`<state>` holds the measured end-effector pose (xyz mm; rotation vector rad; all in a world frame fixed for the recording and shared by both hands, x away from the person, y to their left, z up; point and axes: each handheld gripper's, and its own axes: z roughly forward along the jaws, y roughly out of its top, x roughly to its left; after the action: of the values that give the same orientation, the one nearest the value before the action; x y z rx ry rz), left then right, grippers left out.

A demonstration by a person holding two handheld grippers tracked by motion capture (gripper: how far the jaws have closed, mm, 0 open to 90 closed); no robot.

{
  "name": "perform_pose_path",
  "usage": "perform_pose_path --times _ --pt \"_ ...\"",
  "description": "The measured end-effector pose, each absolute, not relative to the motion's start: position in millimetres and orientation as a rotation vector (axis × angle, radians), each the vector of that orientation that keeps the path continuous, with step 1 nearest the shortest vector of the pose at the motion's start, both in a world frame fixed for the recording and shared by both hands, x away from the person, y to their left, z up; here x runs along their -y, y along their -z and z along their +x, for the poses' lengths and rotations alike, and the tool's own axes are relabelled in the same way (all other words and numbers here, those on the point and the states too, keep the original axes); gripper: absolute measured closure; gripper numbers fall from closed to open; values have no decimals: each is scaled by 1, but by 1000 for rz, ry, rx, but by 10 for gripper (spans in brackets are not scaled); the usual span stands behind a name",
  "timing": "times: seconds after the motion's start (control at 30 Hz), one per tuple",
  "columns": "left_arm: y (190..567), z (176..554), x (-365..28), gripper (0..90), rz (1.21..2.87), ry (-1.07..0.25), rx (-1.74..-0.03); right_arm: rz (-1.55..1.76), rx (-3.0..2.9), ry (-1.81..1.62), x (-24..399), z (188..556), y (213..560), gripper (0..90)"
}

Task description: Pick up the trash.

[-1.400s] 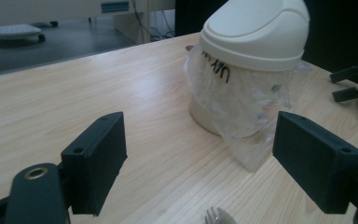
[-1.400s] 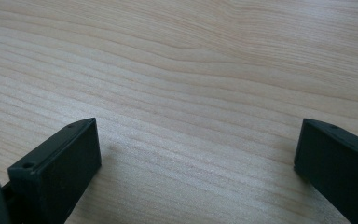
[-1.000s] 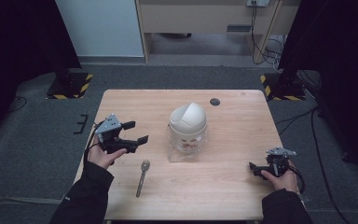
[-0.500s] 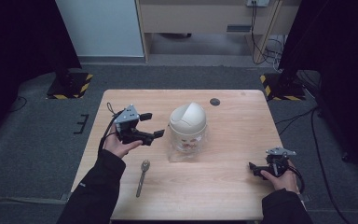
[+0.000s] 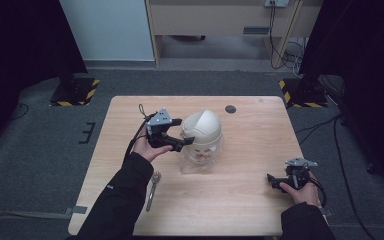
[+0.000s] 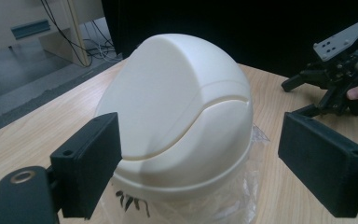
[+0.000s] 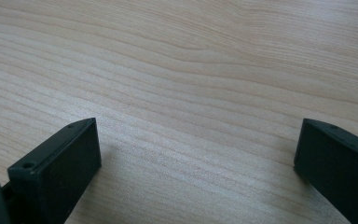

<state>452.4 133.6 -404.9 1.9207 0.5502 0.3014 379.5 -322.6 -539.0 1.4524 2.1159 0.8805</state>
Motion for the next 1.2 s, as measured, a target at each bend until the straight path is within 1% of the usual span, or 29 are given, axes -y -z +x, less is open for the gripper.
perform_pose_path --times 0.4,0.7,1.2 --pt "421 465 -109 130 1961 -255 -553 1452 -2116 -881 323 379 539 8" --pt "428 468 -102 126 1959 -227 -563 1453 -2117 -882 322 379 539 7" --pt "432 474 -101 133 1922 -194 -589 1439 -2131 -885 320 379 539 6"
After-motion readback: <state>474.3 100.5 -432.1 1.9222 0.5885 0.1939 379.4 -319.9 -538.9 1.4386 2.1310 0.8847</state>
